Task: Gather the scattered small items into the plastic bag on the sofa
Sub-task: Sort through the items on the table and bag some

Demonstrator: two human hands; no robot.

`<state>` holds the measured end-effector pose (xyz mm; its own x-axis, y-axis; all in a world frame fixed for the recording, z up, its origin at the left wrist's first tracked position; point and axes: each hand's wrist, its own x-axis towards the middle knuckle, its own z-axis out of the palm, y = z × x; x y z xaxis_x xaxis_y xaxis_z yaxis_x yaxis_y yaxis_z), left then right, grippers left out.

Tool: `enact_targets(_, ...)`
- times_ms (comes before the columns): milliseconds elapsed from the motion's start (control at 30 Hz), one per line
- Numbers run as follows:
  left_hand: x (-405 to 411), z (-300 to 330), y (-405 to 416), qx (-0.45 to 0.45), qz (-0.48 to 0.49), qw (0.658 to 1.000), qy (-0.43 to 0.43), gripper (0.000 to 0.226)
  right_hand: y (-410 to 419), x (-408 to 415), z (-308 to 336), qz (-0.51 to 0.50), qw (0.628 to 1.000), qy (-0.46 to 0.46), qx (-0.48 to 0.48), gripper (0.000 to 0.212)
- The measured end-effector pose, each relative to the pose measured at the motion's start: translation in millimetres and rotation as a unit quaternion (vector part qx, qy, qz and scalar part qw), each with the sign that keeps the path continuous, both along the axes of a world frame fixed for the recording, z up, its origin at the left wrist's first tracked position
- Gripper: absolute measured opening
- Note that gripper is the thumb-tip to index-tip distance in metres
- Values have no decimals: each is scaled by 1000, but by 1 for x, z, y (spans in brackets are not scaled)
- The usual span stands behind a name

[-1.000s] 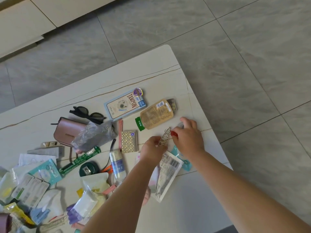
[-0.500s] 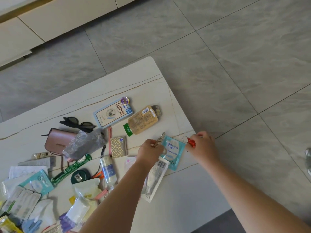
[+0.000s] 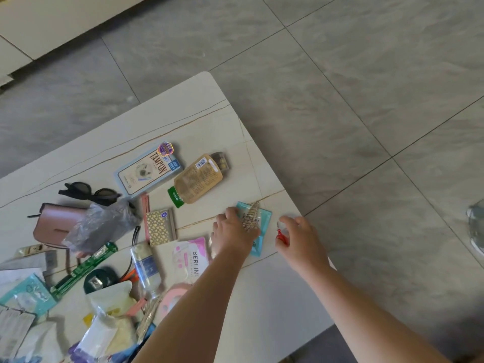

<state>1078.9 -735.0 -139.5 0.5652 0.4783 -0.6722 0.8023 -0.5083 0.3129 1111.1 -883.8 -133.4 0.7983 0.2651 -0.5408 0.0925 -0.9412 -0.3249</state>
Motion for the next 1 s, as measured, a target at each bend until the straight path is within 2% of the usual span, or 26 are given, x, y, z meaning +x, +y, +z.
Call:
enact_targets(100,8,0,2,-4,8,999,37,84,-1,0,1,-7,1000,1,-4,44)
enact_targets(400,9,0,1,-73,65,994,55,46,-5,2,2,-40,998,4,38,46)
enact_targets(633,10,24,6,-138,123,982,-25,36,-14,2,17,-110,985,52,119,47)
enact_targets(733,7,47,8,-185,160,968,-52,36,-16,1,39,-168,963,108,183,52)
enact_targets(833,1,81,9,-260,239,932,-78,36,-20,-3,72,-222,936,126,241,51)
enact_targets(900,-3,108,7,-323,267,902,-101,32,-23,-8,97,-269,905,143,296,48)
enact_targets(1000,-8,154,-2,-384,254,881,-109,31,-31,-18,141,-326,857,159,367,44)
